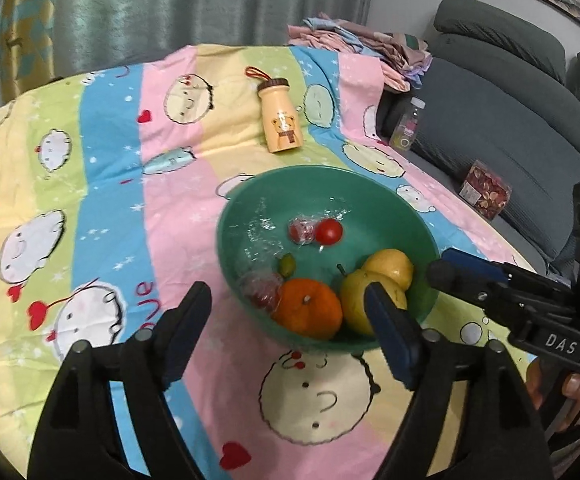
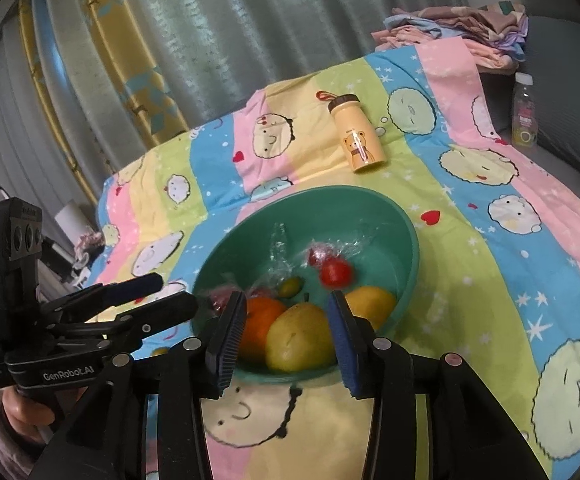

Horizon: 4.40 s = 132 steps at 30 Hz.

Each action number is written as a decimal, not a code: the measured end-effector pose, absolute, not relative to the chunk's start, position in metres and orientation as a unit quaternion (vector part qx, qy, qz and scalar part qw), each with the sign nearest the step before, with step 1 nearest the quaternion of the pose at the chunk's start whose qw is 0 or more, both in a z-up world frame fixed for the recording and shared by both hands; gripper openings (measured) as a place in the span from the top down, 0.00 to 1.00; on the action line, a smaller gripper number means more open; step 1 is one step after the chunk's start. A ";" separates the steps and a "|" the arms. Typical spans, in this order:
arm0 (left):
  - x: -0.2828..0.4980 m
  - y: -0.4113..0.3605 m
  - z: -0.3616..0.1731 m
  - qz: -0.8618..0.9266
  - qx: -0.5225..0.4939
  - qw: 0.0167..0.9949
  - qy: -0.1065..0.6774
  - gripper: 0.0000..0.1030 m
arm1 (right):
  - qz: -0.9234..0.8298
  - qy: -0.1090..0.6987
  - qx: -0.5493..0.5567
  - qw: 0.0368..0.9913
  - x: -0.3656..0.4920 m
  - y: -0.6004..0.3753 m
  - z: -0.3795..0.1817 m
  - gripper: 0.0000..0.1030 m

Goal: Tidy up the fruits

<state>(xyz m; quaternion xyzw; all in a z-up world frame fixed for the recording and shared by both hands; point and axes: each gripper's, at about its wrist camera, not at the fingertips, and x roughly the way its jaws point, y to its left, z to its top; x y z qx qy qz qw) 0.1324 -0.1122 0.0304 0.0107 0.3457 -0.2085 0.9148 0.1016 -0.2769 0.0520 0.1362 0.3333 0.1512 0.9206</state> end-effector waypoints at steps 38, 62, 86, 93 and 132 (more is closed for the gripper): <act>-0.023 0.032 -0.005 -0.078 -0.062 0.911 0.401 0.01 | 0.280 0.407 0.102 0.864 -0.004 -0.170 0.052 0.31; -0.008 0.027 -0.043 -0.151 -0.085 0.896 0.410 0.02 | 0.273 0.449 0.112 0.843 0.017 -0.166 0.014 0.31; 0.087 -0.009 -0.072 -0.163 -0.035 0.890 0.425 0.60 | 0.272 0.472 0.134 0.828 0.041 -0.180 -0.022 0.31; 0.082 -0.002 -0.073 -0.151 -0.033 0.893 0.422 0.65 | 0.275 0.471 0.125 0.829 0.043 -0.176 -0.023 0.31; 0.022 0.080 -0.045 -0.126 -0.141 0.904 0.384 0.65 | 0.258 0.466 0.010 0.846 0.142 -0.054 -0.041 0.80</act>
